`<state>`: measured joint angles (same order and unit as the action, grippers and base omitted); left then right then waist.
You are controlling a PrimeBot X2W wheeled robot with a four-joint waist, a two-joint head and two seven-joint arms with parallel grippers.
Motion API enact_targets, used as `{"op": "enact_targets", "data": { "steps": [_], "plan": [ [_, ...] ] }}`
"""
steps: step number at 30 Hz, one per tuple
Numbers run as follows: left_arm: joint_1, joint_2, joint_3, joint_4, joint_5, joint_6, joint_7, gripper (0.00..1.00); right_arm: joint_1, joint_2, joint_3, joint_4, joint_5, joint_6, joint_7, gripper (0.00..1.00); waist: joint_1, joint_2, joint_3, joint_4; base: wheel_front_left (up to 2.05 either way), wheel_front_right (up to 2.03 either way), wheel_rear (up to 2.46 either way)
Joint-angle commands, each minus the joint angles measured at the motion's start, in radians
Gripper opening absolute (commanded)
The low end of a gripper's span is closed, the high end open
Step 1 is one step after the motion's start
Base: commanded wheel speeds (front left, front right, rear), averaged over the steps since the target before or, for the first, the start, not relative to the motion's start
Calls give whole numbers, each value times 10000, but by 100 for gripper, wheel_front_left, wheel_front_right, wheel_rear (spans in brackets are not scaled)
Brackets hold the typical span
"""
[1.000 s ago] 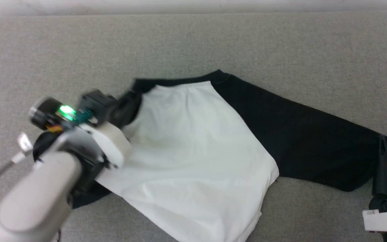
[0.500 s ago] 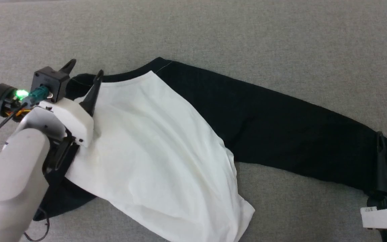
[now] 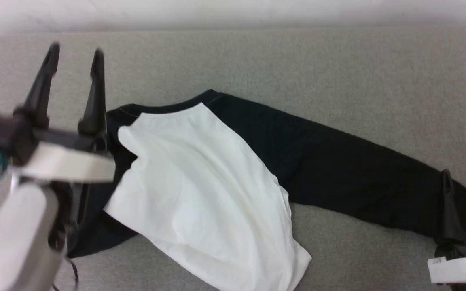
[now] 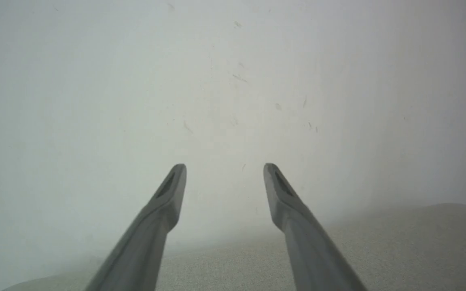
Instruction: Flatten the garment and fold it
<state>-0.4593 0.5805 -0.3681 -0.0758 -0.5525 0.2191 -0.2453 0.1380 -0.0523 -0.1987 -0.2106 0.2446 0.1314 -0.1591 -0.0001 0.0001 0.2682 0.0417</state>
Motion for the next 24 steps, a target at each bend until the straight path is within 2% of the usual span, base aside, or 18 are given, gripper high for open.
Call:
{"op": "enact_targets", "data": {
  "steps": [1, 5, 9, 11, 18, 24],
  "plan": [
    [360, 10, 59, -178, 74, 138, -55, 100, 87, 20, 20, 21, 26, -7, -6, 100, 1, -1, -521, 229, 0, 0, 0],
    [1979, -272, 342, -1501, 483, 789, -148, 100, 257, 20, 102, 125, 133, -7, -53, 100, 1, -1, -792, 266, 0, 0, 0],
    [3492, -1023, 811, -2509, 1177, 1153, -159, 100, 372, 20, 186, 238, 229, -7, -148, 100, 1, -1, -954, 244, 0, 0, 0],
    [4298, -1596, 1130, -2893, 1480, 1269, -161, 100, 423, 20, 224, 300, 297, -7, -213, 100, 1, -1, -1019, 217, 0, 0, 0],
    [6478, -2812, 1872, -2853, 2670, 935, -162, 100, 754, 20, 260, 541, 480, -7, -380, 100, 1, -1, -1285, 323, 0, 0, 0],
    [6799, -3388, 2482, -2664, 3103, 259, -163, 100, 631, 20, 753, 294, 103, -7, -13, 100, 1, -1, -1495, 499, 0, 0, 0]
  ]
}}
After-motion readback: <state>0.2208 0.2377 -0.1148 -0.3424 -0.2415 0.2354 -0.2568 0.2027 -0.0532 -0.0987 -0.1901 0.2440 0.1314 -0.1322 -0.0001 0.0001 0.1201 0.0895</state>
